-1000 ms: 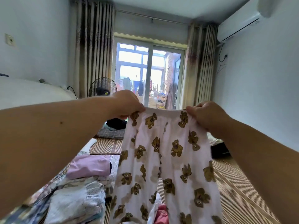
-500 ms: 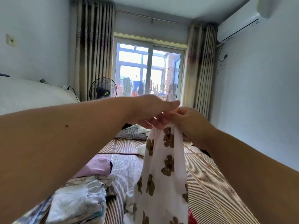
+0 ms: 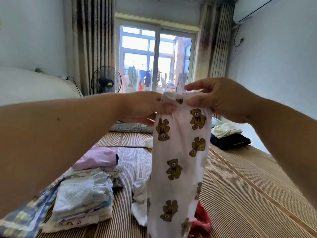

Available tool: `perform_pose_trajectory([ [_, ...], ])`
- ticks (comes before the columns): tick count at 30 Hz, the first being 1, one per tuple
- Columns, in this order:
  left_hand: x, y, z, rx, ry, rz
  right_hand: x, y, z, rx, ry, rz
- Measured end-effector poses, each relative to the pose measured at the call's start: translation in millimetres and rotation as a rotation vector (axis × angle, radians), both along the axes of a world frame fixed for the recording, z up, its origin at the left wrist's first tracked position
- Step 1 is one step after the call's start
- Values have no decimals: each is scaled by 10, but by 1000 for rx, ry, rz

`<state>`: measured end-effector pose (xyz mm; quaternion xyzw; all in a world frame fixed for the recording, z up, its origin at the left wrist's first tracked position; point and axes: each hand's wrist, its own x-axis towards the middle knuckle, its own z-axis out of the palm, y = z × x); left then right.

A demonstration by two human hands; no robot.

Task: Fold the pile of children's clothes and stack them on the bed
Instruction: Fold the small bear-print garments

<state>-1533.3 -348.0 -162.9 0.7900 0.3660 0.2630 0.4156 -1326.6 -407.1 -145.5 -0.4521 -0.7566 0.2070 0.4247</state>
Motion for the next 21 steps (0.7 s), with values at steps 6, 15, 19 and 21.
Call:
perform_pose_trajectory([
  [6,236,168,-96,273,301,305,293,322,-182,57,-464,-260],
  [15,990,722,-162,343,126,425,598,1031,-418,281,-299,-472],
  [19,1209,788,-26,472,44,424,726,1054,-258,380,-217,-563],
  [21,1286,821,9,482,16,409,805,1012,-182,378,-234,-575],
])
